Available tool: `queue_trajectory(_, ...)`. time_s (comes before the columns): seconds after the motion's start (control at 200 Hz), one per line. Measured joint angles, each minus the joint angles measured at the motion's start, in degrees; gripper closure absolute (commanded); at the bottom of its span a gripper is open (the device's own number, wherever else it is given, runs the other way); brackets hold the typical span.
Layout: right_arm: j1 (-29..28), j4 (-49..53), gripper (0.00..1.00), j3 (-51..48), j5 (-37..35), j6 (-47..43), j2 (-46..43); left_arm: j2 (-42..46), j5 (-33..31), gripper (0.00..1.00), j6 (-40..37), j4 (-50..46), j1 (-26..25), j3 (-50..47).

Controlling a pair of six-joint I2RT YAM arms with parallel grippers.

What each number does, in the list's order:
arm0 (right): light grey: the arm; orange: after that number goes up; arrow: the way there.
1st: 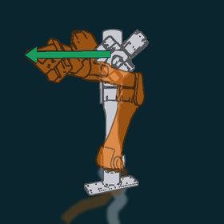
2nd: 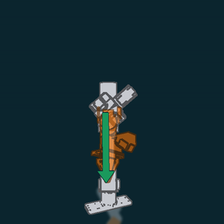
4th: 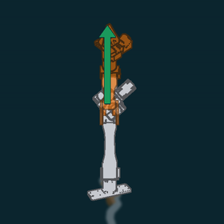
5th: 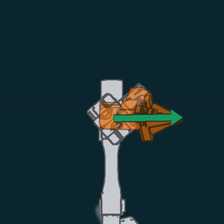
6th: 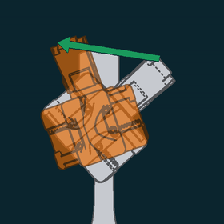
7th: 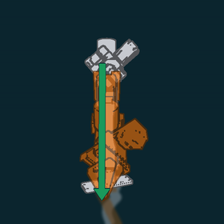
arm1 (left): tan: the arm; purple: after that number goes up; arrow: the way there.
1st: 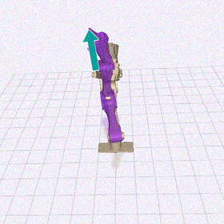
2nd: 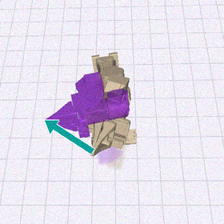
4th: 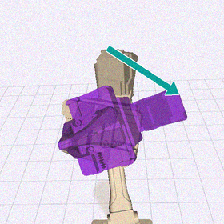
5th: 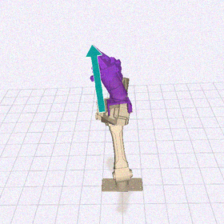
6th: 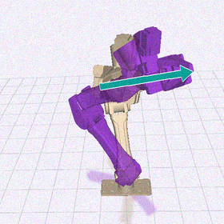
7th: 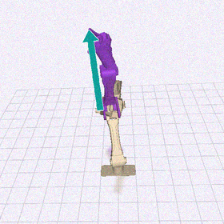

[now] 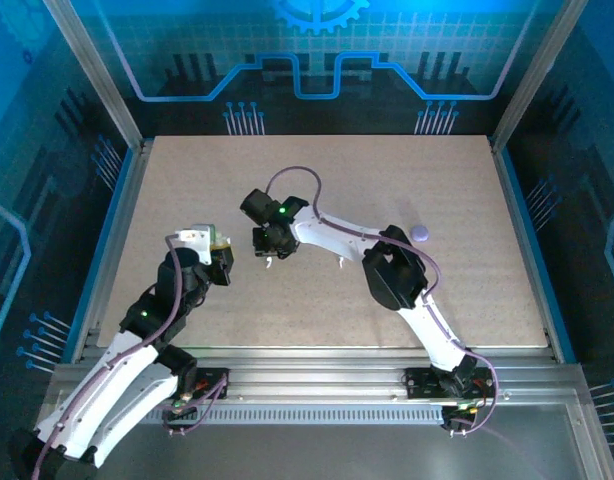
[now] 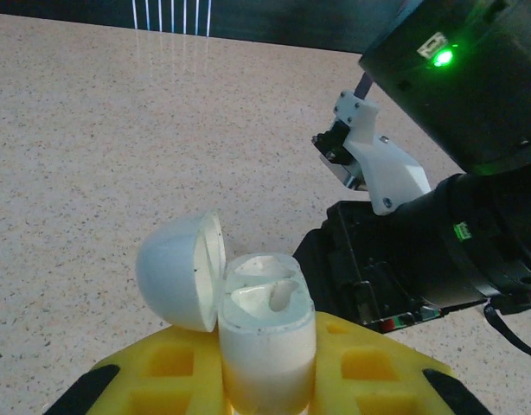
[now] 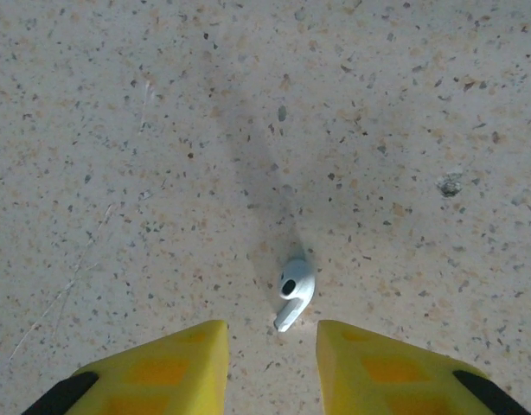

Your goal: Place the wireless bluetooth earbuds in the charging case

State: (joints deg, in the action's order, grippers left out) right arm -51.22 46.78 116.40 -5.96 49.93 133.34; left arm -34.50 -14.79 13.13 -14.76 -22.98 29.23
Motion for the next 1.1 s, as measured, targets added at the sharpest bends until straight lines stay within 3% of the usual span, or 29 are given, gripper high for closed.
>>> queue_trajectory(1.101,0.44,3.85,0.76,3.65,-1.73,-2.47,6.32,-0.04,0.02,0.87,-0.17,0.02,0.11,0.00)
